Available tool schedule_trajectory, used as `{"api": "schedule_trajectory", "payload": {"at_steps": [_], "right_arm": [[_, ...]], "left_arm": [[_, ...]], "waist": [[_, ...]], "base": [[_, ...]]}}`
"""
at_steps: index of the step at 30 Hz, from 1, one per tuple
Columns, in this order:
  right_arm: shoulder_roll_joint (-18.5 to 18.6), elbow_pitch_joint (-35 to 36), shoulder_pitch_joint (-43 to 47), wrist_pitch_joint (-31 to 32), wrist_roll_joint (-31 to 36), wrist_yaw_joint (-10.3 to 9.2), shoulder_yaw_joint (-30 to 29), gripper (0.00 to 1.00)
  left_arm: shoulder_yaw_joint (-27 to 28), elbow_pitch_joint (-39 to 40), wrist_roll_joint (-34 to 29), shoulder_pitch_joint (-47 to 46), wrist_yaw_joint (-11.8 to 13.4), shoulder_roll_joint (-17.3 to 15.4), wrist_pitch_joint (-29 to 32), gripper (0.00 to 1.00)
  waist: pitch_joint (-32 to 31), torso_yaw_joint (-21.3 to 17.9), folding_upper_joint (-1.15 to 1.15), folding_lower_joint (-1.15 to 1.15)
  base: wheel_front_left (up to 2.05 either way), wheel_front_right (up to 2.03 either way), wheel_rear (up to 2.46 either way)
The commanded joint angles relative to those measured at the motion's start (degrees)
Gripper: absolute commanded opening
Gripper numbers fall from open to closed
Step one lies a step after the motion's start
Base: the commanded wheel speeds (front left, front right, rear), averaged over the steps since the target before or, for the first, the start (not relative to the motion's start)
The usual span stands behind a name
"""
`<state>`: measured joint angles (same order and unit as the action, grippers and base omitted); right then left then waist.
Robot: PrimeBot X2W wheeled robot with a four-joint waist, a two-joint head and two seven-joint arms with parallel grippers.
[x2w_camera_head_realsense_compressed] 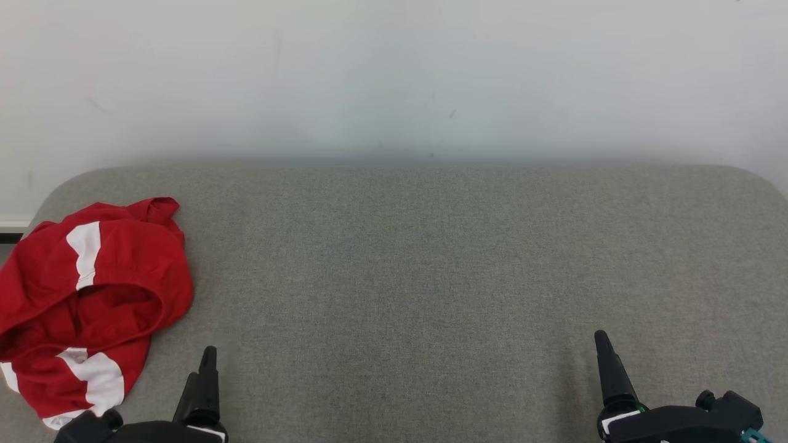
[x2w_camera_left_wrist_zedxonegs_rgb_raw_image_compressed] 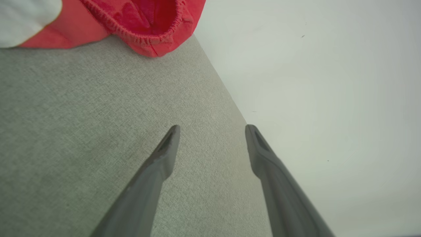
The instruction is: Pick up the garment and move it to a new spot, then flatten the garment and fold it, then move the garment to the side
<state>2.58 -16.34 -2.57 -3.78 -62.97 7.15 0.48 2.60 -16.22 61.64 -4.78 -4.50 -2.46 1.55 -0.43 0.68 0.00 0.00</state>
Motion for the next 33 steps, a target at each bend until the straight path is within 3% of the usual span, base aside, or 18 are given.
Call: {"api": "schedule_trajectory", "payload": {"at_steps": [1,13,33], "right_arm": [[0.17,0.46,-1.65,-0.15,2.02,0.26,0.13,1.0],[0.22,1.08,-1.13,1.67,14.08,0.31,-0.52,1.0],[0.28,0.73,-0.51,2.77,30.98,0.37,-2.02,1.0]], "left_arm": [[-0.4,0.89,-2.29,-0.83,0.18,-0.62,-0.54,1.0],[-4.33,0.76,-15.84,-1.37,1.48,-1.91,-3.51,1.0],[-8.85,0.75,-31.44,-1.64,3.5,-4.56,-8.15,1.0]], "waist": [[-0.01,0.02,0.0,0.0],[-0.06,-0.03,0.0,0.0],[-0.33,0.04,0.0,0.0]], "base": [[0.0,0.0,0.0],[0.0,0.0,0.0],[0.0,0.0,0.0]]}}
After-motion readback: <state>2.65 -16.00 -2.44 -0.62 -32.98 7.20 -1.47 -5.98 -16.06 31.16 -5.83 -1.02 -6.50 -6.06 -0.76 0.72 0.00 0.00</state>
